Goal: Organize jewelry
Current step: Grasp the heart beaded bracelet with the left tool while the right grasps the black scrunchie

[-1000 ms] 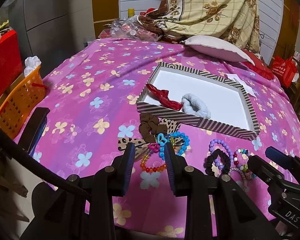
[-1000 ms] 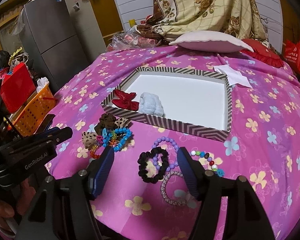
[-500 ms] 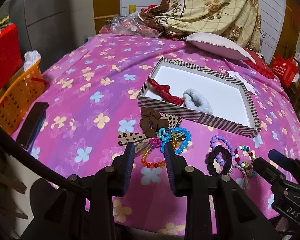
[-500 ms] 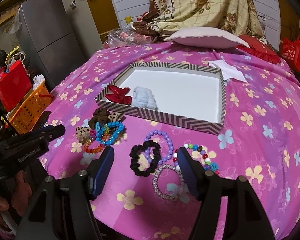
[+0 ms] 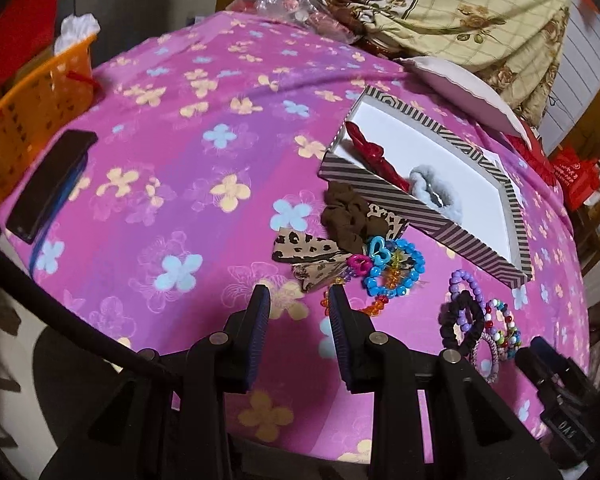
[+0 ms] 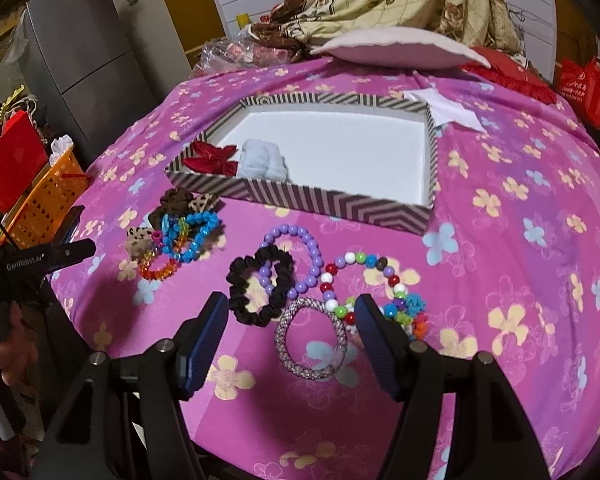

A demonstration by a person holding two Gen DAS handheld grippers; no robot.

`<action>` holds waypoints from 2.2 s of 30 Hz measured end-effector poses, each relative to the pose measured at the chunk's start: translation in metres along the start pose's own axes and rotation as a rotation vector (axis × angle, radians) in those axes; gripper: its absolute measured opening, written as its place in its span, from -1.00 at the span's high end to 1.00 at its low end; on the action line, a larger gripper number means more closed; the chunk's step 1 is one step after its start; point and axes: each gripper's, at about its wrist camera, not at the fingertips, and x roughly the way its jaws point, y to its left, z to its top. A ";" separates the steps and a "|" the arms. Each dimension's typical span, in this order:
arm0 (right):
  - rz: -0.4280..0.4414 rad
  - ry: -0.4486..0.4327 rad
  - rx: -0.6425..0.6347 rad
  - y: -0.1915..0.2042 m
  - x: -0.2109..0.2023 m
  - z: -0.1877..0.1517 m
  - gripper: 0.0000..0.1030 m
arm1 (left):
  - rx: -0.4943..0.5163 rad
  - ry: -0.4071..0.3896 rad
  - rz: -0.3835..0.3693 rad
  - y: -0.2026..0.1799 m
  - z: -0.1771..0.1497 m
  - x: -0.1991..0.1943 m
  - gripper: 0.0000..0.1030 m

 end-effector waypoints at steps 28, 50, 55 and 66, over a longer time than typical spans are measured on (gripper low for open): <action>0.054 0.060 -0.096 0.022 0.036 0.012 -0.33 | 0.038 0.106 -0.001 -0.030 -0.004 0.067 0.02; 0.027 0.116 -0.185 0.009 0.080 0.031 0.41 | 0.056 0.124 -0.024 -0.028 -0.002 0.067 0.27; 0.041 0.092 -0.228 0.014 0.081 0.029 0.69 | 0.057 0.131 -0.039 -0.026 -0.002 0.067 0.42; 0.079 0.002 -0.223 0.020 0.040 0.039 0.87 | 0.085 0.066 -0.120 -0.029 0.007 0.019 0.42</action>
